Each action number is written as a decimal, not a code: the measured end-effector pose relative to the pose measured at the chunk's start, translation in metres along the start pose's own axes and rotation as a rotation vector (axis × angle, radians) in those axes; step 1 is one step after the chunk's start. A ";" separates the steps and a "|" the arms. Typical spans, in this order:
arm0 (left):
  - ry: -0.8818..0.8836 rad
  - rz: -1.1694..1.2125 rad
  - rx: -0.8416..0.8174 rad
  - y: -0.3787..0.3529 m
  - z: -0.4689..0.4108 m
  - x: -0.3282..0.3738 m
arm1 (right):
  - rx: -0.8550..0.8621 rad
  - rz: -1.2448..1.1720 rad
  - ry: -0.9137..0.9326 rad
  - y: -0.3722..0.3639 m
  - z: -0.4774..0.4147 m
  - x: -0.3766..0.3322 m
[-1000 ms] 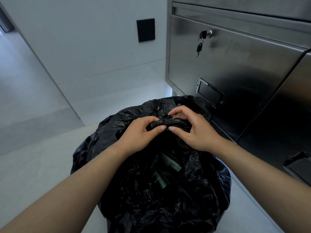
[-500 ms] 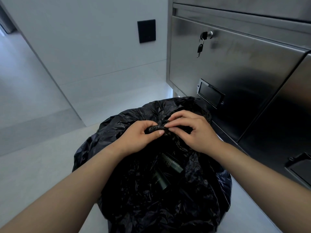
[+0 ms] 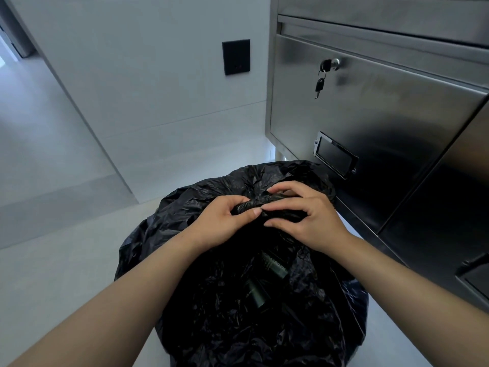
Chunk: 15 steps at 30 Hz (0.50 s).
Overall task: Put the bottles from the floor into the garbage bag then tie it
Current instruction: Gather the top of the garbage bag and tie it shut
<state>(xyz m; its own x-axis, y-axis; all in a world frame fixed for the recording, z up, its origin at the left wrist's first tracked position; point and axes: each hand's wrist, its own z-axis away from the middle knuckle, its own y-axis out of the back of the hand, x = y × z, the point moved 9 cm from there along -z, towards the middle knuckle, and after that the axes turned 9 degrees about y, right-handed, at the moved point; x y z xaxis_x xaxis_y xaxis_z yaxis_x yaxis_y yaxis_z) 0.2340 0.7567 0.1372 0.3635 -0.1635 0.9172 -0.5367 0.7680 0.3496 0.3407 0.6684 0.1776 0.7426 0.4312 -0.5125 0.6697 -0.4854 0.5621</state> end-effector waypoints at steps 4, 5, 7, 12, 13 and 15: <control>-0.011 -0.003 0.005 0.000 0.001 0.004 | 0.082 0.001 -0.001 0.006 -0.002 0.002; -0.013 0.004 0.005 0.000 0.001 0.005 | 0.088 -0.005 -0.006 0.006 -0.001 0.003; -0.010 0.063 0.001 0.003 0.001 0.006 | 0.109 -0.014 -0.023 0.008 0.000 0.005; -0.057 -0.058 0.109 0.013 0.000 0.008 | 0.134 -0.028 -0.061 0.011 0.004 0.011; -0.063 -0.038 0.146 0.016 0.000 0.008 | 0.133 -0.031 -0.070 0.011 0.005 0.012; -0.044 0.005 0.218 0.021 0.000 0.007 | 0.124 -0.031 -0.078 0.010 0.005 0.013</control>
<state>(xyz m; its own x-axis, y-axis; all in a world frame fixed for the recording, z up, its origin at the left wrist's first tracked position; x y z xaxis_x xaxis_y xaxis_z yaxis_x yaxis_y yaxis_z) 0.2250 0.7715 0.1509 0.3293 -0.1909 0.9247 -0.6919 0.6176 0.3739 0.3571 0.6656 0.1728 0.7158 0.3892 -0.5798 0.6826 -0.5649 0.4635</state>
